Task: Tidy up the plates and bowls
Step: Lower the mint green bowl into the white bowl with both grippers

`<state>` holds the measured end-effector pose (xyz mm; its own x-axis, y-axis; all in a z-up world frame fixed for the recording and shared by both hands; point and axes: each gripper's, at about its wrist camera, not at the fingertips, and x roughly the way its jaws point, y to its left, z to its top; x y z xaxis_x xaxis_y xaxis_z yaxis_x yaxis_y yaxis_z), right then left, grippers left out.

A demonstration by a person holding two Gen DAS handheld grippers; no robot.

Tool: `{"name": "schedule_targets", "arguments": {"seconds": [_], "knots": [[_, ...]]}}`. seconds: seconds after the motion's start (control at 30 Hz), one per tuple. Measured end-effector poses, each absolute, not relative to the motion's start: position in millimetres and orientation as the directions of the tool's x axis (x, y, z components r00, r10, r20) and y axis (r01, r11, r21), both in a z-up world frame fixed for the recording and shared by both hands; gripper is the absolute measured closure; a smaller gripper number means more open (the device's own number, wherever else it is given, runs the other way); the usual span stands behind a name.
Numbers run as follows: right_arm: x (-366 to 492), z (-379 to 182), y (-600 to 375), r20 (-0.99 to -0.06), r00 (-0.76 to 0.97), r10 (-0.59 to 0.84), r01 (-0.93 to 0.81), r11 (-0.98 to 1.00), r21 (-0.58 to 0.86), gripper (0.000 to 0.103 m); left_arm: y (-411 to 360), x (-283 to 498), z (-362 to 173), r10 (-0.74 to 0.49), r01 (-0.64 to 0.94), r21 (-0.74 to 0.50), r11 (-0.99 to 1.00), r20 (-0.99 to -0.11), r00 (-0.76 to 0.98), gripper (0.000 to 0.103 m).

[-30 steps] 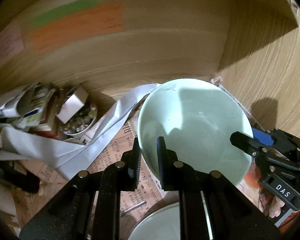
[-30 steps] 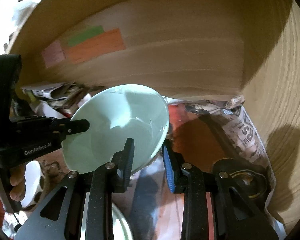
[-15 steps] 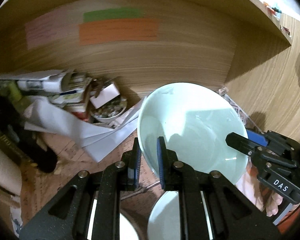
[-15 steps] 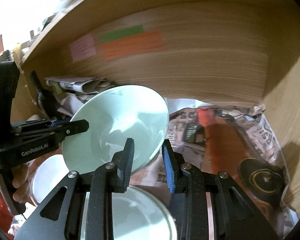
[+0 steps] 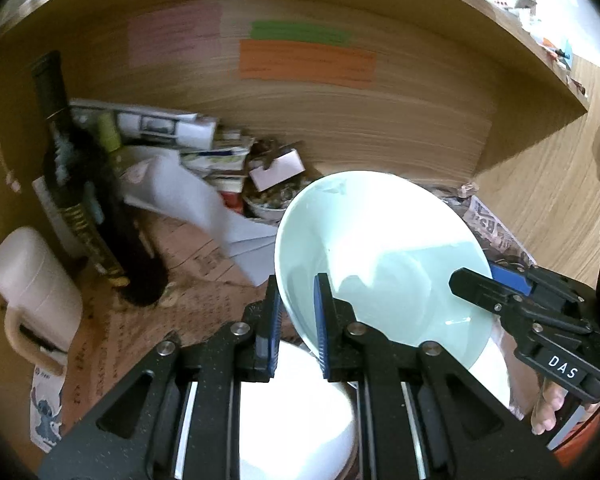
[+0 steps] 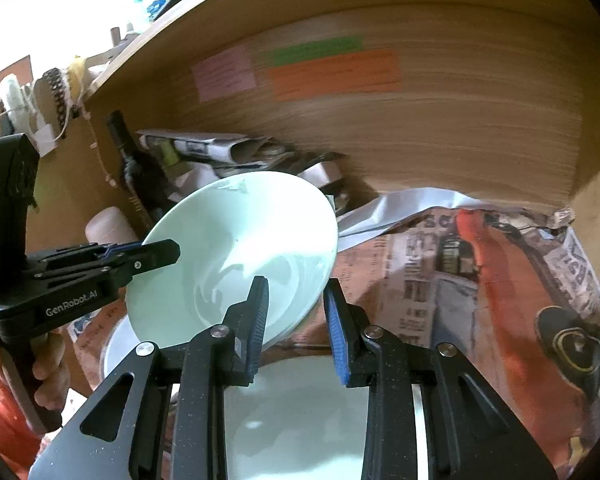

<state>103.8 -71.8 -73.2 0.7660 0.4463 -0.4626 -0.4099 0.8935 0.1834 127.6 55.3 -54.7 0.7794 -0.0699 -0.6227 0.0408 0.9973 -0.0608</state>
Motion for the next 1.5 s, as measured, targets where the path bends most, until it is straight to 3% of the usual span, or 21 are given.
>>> {"name": "schedule_targets", "arguments": {"seconds": [0.93, 1.5], "knots": [[79, -108, -3, -0.531, 0.642, 0.553, -0.531, 0.820, 0.213, 0.077, 128, 53, -94, -0.006, -0.097, -0.121, 0.988, -0.652, 0.758, 0.089], [77, -121, 14, -0.568, 0.605, 0.559, -0.549, 0.809, 0.212, 0.077, 141, 47, -115, 0.006, -0.136, -0.132, 0.982, -0.695, 0.719, 0.089]]}}
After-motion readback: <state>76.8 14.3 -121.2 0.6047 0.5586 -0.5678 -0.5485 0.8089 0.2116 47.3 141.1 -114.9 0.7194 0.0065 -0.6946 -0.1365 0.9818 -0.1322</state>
